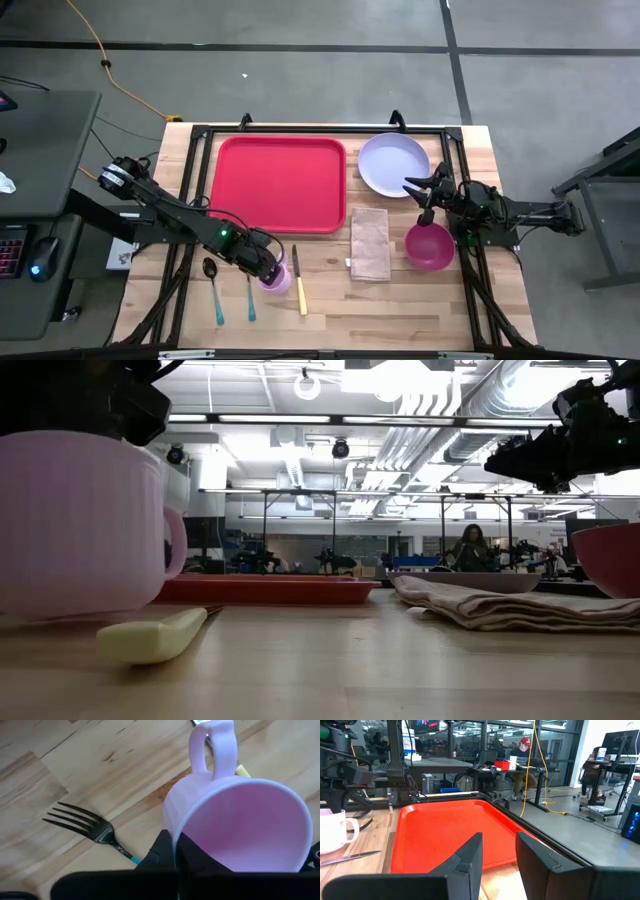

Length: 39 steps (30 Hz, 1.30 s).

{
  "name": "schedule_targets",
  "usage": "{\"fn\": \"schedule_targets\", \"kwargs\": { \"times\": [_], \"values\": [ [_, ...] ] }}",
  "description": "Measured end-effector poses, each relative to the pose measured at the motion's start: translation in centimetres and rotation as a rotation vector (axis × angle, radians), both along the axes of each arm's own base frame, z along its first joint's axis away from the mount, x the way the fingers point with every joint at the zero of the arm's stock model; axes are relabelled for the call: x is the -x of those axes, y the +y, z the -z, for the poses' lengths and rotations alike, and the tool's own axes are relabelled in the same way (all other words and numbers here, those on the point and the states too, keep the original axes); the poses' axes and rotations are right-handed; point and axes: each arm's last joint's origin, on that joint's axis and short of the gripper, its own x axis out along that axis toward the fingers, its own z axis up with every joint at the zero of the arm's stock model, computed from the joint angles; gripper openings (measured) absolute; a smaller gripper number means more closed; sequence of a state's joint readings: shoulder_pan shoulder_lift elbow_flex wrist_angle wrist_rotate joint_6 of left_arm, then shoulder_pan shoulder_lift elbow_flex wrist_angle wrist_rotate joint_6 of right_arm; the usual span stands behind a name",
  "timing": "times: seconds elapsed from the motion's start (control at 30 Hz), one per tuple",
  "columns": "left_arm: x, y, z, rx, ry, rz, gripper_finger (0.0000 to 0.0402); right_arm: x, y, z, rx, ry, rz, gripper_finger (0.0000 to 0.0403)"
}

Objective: Set up tray
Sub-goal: Put the pink mug at the top left of the red tray

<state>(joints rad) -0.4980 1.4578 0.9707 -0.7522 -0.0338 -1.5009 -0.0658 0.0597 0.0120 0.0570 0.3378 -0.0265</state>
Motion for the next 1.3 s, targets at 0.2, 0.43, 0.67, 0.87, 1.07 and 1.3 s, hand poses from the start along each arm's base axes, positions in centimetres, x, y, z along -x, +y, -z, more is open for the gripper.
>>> {"fn": "schedule_targets", "kwargs": {
  "times": [0.2,0.43,0.67,0.87,1.07,1.3],
  "values": [
    [0.1,0.1,0.0,0.0,0.015,-0.022,0.0019,0.0,0.0,0.0,0.0,0.0,0.0,0.0094],
    [0.1,0.0,0.0,0.023,0.027,-0.044,0.0013,0.0,0.0,0.0,0.0,0.0,0.0,0.0094],
    [0.0,-0.1,-1.1,0.05,0.051,-0.059,0.0013,0.0,0.0,0.0,0.0,0.0,0.0,0.0094],
    [0.0,-0.1,-4.6,0.0,0.085,-0.068,0.0013,0.0,0.0,0.0,0.0,0.0,0.0,0.0094],
    [0.6,0.5,-8.4,-0.082,0.121,-0.082,0.0013,0.0,0.0,0.0,0.0,0.0,0.0,0.0094],
    [1.7,1.2,-11.0,-0.161,0.175,-0.092,0.0013,0.0,0.0,0.0,0.0,0.0,0.0,0.0094]
  ]
}}
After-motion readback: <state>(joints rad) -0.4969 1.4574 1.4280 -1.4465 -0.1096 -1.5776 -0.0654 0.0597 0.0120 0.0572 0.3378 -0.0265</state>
